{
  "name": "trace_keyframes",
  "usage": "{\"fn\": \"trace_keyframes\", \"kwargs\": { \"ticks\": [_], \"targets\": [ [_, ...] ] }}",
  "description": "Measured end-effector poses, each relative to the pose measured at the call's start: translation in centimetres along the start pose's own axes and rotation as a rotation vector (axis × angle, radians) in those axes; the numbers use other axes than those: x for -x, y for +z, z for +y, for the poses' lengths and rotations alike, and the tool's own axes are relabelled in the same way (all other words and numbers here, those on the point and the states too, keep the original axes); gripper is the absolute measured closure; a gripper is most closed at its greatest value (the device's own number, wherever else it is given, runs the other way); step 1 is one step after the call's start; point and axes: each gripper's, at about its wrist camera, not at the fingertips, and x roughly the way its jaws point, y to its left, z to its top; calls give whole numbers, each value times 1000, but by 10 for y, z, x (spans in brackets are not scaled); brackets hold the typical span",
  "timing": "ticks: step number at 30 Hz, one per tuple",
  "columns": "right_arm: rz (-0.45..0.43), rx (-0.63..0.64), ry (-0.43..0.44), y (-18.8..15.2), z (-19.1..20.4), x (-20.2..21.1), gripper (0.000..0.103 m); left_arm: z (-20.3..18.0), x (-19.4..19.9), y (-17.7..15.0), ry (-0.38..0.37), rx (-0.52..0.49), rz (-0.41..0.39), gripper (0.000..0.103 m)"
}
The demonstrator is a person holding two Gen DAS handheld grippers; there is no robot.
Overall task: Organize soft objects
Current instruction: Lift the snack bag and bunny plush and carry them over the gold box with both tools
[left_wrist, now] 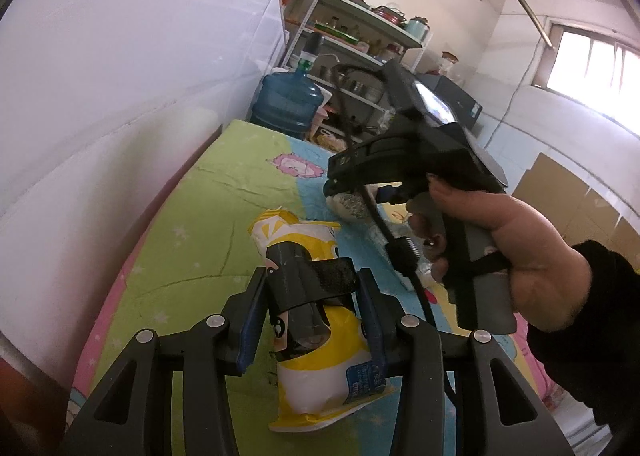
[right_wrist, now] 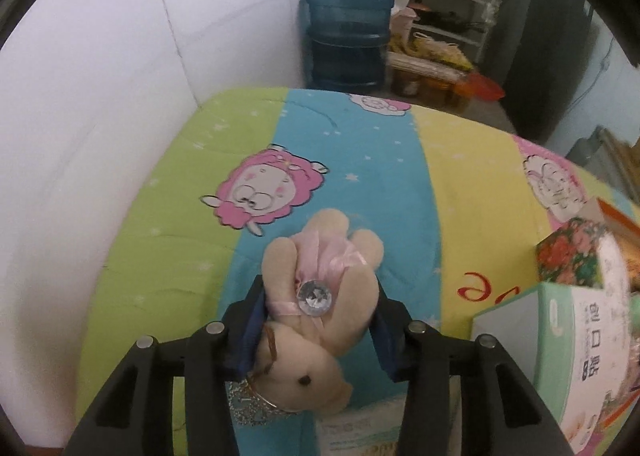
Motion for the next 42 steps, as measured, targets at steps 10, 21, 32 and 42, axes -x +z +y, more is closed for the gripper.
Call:
{"fn": "trace_keyframes", "kwargs": {
  "ticks": [10,21,32,42],
  "targets": [
    [-112,23,225,-22,-13,52,56,-11,5,-1,24,-20,-30,58],
    [-282,17,250,-60,-73,138,56,-48,9,0,0,-92,-50,58],
    [-433,-58,133,-105,-164,201,56,-105,3,3,-56,-172,-56,58],
    [-533,-140,0,-144,-245,246,56,-157,-10,5,-109,-238,-34,58]
  ]
}}
